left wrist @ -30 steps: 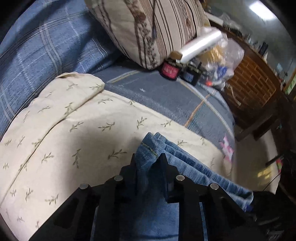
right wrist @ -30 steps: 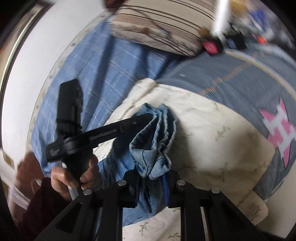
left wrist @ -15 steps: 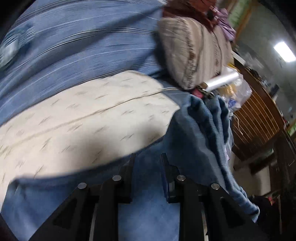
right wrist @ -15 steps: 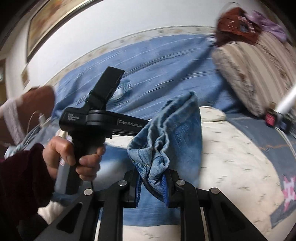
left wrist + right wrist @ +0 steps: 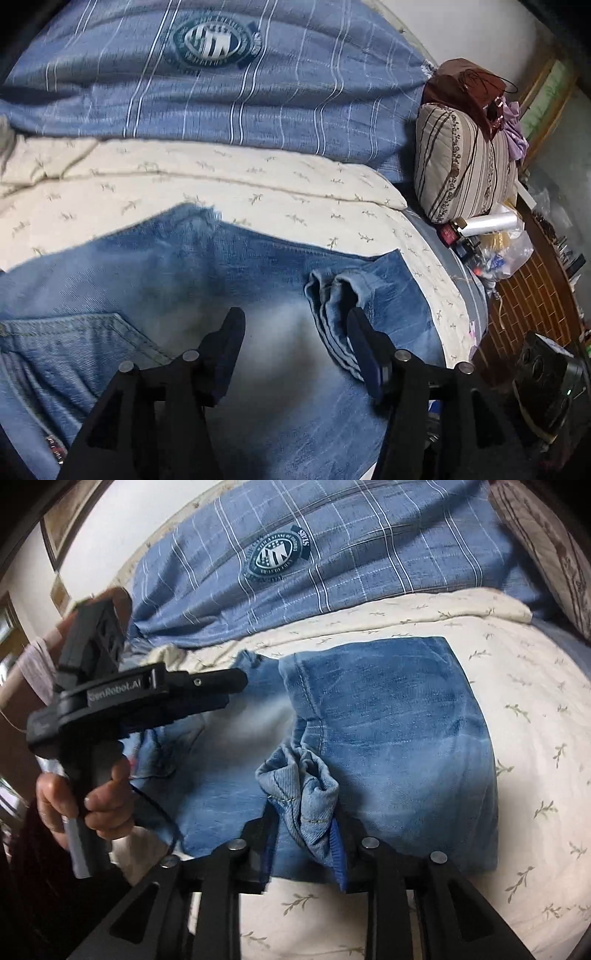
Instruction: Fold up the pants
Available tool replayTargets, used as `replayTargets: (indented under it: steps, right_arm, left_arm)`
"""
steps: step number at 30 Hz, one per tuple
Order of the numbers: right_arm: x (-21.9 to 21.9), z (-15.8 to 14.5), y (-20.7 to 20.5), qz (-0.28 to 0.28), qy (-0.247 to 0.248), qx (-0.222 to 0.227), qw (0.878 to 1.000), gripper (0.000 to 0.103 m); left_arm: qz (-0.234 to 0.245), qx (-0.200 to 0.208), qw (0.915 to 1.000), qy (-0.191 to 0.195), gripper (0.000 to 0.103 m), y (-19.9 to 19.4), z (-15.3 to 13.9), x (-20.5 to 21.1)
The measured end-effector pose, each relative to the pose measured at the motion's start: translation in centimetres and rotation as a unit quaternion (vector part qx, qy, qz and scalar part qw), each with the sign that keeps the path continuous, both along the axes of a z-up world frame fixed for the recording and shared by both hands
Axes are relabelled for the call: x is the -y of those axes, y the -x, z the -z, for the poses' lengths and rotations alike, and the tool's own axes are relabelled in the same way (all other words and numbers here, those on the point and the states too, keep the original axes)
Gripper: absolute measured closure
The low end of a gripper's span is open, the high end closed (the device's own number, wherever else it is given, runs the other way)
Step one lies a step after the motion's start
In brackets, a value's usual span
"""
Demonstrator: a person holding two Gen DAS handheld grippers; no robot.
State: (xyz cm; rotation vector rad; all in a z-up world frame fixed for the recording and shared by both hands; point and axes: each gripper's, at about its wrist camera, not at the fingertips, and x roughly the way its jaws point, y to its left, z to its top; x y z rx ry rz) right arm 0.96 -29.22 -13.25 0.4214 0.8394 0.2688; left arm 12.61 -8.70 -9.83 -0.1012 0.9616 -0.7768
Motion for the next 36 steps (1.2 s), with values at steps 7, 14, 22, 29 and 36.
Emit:
replayTargets:
  steps: [7, 14, 22, 29, 36]
  right_arm:
    - [1.6, -3.1, 2.7, 0.004, -0.029, 0.071, 0.997, 0.033]
    - [5.3, -4.1, -0.1, 0.114, 0.034, 0.05, 0.992, 0.059]
    - [5.6, -3.4, -6.6, 0.108, 0.078, 0.01, 0.991, 0.067]
    - [3.4, -0.3, -10.2, 0.087, 0.109, -0.058, 0.988, 0.067]
    - [3.5, 0.0, -10.4, 0.099, 0.108, -0.044, 0.988, 0.066]
  left_arm:
    - [-0.006, 0.014, 0.9998, -0.012, 0.036, 1.5, 0.4, 0.5]
    - [-0.027, -0.006, 0.9996, 0.006, 0.036, 0.1, 1.4, 1.9]
    - [-0.073, -0.017, 0.9966, -0.035, 0.036, -2.0, 2.9, 3.5]
    - [-0.056, 0.025, 0.9914, -0.116, 0.035, -1.2, 3.1, 5.0]
    - [-0.043, 0.035, 0.9917, -0.116, 0.033, 0.0, 2.5, 4.3]
